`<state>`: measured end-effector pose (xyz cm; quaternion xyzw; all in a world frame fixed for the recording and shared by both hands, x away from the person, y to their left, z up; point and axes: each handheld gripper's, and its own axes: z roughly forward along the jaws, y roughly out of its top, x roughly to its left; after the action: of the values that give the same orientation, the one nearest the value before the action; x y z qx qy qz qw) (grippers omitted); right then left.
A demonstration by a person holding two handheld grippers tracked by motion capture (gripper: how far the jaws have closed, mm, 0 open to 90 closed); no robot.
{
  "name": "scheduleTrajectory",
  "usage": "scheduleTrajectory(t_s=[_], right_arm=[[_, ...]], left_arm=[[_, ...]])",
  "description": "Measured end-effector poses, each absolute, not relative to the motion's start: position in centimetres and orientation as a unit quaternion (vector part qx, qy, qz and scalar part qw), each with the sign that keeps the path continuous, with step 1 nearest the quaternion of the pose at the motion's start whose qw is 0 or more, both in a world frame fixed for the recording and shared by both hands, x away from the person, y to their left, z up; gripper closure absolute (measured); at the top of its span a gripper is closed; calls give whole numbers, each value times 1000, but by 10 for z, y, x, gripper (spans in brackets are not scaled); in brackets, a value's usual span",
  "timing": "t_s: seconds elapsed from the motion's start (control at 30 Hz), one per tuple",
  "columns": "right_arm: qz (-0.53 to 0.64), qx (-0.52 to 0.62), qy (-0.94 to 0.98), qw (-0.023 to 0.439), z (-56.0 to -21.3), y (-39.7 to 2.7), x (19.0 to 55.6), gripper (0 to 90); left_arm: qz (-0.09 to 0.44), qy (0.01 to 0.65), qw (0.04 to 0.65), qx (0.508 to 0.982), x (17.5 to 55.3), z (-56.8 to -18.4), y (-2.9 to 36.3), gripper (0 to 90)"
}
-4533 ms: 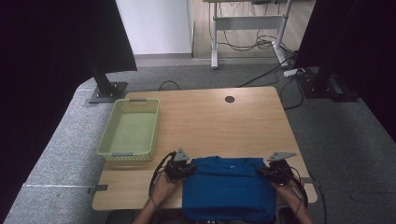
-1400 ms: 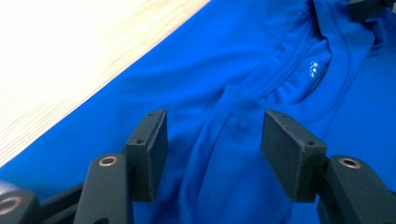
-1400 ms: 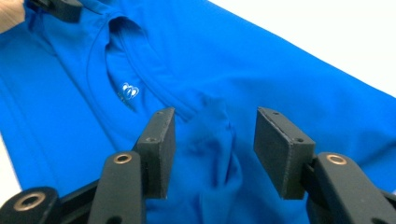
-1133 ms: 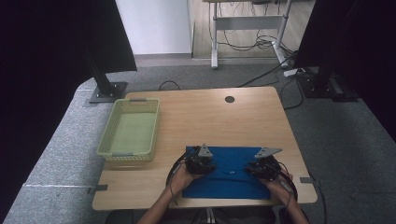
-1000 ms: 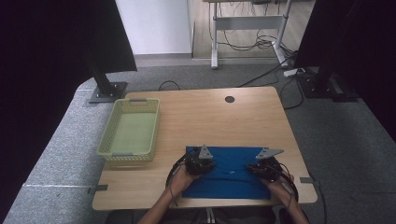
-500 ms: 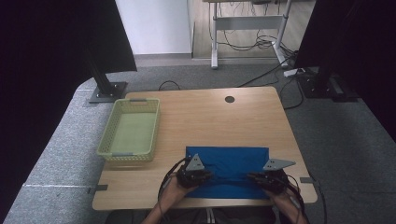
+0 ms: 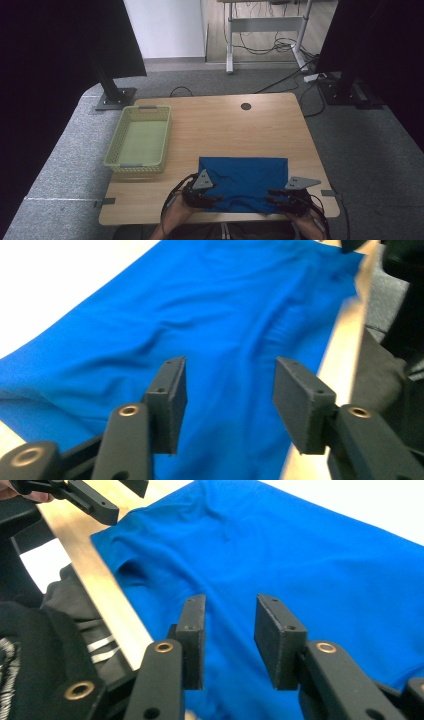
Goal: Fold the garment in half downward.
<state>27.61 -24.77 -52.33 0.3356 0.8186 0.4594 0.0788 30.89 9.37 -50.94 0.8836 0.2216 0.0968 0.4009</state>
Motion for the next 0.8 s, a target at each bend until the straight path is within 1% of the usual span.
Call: scheduleTrajectory(t_s=[0.03, 0.23, 0.53, 0.67, 0.8], right_arm=[[460, 338, 817, 81, -524, -248, 278, 635], [440, 367, 812, 109, -528, -252, 285, 547], [399, 397, 815, 138, -539, -253, 287, 359], [374, 406, 820, 153, -545, -249, 287, 273], [348, 414, 825, 165, -551, -245, 287, 236]], left_arm=[[98, 226, 398, 884, 313, -511, 93, 440], [110, 245, 377, 887, 336, -525, 88, 384], [132, 269, 370, 879, 361, -532, 90, 282], [153, 278, 361, 877, 373, -539, 93, 257], [165, 282, 350, 878, 381, -547, 93, 253]])
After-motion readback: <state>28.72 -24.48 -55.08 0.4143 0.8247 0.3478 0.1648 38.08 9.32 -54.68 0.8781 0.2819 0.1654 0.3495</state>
